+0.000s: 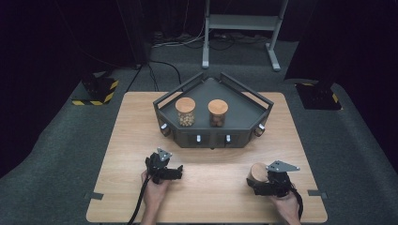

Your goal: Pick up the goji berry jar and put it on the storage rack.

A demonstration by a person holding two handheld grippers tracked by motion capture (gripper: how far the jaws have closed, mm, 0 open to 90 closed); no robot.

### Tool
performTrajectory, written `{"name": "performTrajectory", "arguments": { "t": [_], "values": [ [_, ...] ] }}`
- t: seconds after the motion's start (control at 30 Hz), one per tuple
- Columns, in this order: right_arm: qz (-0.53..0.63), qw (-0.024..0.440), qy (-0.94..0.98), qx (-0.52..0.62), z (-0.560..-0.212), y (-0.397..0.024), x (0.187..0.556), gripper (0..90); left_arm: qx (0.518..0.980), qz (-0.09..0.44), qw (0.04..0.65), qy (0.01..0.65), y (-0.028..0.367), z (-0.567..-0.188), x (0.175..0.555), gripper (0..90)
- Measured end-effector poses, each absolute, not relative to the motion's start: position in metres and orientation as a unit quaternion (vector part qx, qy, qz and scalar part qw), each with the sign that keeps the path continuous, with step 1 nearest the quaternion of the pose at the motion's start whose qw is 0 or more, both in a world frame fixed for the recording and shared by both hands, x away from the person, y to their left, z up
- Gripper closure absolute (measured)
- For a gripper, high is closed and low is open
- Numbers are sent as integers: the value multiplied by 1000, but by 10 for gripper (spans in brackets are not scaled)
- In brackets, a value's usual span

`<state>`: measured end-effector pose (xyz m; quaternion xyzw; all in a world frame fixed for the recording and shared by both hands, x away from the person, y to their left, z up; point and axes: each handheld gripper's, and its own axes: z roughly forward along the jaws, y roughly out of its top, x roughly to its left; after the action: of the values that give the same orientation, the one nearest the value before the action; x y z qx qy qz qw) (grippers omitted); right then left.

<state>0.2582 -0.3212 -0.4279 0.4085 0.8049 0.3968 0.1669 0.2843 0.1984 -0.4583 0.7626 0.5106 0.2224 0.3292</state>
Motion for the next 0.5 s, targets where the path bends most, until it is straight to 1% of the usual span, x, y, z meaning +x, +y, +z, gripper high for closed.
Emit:
{"name": "performTrajectory", "arguments": {
  "t": [0.33, 0.5],
  "values": [
    [394, 181, 806, 402, -433, -317, 254, 158, 763, 222, 329, 511, 198, -458, 284, 21],
    [391, 195, 805, 401, -435, -314, 250, 204, 763, 222, 329, 511, 198, -458, 284, 21]
  ]
}}
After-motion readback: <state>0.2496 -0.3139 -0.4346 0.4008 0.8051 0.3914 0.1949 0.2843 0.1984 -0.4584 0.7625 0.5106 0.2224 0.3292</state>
